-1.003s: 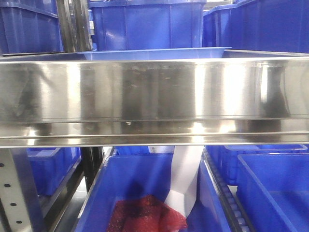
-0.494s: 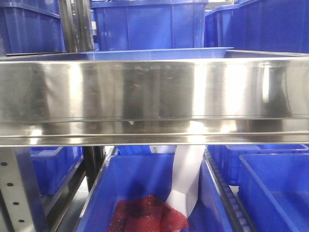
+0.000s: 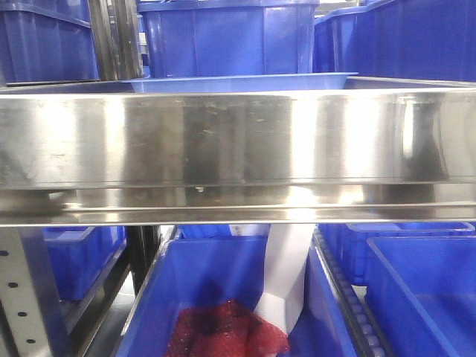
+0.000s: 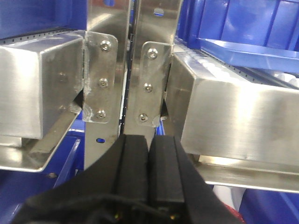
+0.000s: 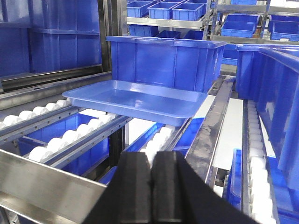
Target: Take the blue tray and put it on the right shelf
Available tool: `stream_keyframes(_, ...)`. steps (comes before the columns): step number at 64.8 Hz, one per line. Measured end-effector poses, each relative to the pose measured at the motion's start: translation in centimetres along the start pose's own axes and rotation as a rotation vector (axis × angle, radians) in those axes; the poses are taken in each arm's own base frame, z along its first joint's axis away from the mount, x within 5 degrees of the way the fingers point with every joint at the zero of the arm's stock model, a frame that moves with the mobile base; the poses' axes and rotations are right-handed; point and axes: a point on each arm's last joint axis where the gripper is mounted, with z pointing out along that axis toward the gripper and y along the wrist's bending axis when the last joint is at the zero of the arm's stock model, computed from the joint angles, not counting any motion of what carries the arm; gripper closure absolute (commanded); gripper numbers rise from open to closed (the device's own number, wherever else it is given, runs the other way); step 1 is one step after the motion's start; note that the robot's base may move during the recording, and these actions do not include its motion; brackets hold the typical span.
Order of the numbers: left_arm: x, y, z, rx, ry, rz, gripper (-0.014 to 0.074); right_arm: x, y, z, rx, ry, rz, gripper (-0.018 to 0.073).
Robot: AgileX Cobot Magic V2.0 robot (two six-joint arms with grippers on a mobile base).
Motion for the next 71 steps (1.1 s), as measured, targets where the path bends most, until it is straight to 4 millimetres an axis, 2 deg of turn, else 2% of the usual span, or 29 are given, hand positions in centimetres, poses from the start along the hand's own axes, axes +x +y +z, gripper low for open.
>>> stream_keyframes(52, 0.0, 0.0, 0.0, 0.0, 0.005, -0.001, 0.0644, 0.0, 0.0, 0.0, 0.002, 0.001, 0.0, 0.0502)
stream_keyframes(63, 0.0, 0.0, 0.0, 0.0, 0.005, -0.001, 0.0644, 1.1, -0.8, 0.1, 0.111, 0.015, 0.053, 0.0502)
stream_keyframes(71, 0.0, 0.0, 0.0, 0.0, 0.005, -0.001, 0.0644, 2.9, -1.7, -0.4, 0.241, -0.011, 0.089, 0.0502)
